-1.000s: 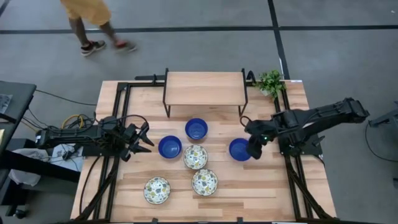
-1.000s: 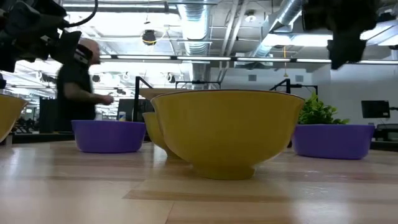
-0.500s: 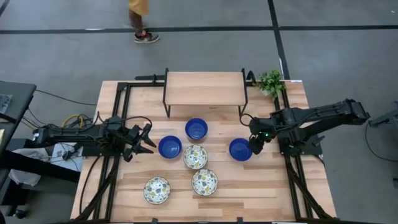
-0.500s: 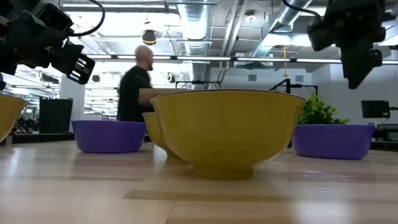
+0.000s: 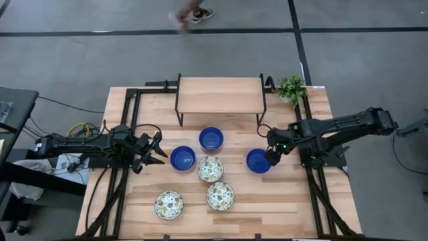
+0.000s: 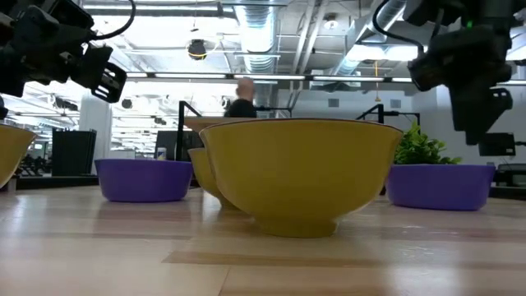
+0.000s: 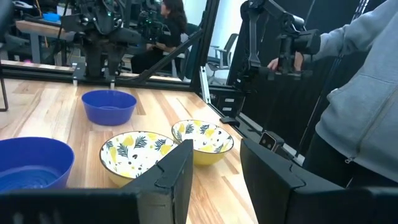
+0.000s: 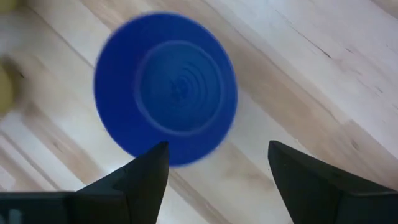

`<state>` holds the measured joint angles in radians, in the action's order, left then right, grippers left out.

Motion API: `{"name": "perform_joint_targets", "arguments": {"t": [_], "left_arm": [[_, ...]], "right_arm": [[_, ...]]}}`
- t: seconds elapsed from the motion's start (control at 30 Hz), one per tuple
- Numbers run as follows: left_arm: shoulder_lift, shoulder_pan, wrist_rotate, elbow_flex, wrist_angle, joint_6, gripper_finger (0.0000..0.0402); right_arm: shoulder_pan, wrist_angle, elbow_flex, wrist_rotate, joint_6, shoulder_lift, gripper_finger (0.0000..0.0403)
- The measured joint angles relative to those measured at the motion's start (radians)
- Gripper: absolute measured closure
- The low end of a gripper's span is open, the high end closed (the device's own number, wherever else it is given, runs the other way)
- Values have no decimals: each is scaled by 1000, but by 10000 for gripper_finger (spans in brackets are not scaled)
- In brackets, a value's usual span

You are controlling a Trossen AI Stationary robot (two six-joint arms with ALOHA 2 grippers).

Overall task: Pick & Place Mini bowls
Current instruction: Put the right blue bowl on the shelf

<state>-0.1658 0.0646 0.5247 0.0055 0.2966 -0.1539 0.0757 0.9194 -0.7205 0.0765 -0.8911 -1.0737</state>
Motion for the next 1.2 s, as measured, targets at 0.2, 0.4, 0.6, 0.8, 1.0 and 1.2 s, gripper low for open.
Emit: {"name": "perform_joint_targets", "arguments": {"t": [0.2, 0.4, 0.6, 0.8, 1.0, 1.2], "left_arm": [[0, 0, 0, 0, 0, 0, 270], [0, 0, 0, 0, 1, 0, 270], [0, 0, 0, 0, 4, 0, 270], [0, 0, 0, 0, 5, -5, 270], [0, 0, 0, 0, 10, -8, 270], [0, 0, 0, 0, 11, -8, 270]], "right_arm": [[0, -72, 46, -6, -1, -19, 138], [0, -76, 53, -24, 17, -102, 138], [0, -107, 53, -27, 82, -209, 138], [0, -124, 53, -23, 88, -317, 138], [0, -136, 53, -22, 88, -356, 138], [0, -152, 53, -12, 80, -323, 138]]}}
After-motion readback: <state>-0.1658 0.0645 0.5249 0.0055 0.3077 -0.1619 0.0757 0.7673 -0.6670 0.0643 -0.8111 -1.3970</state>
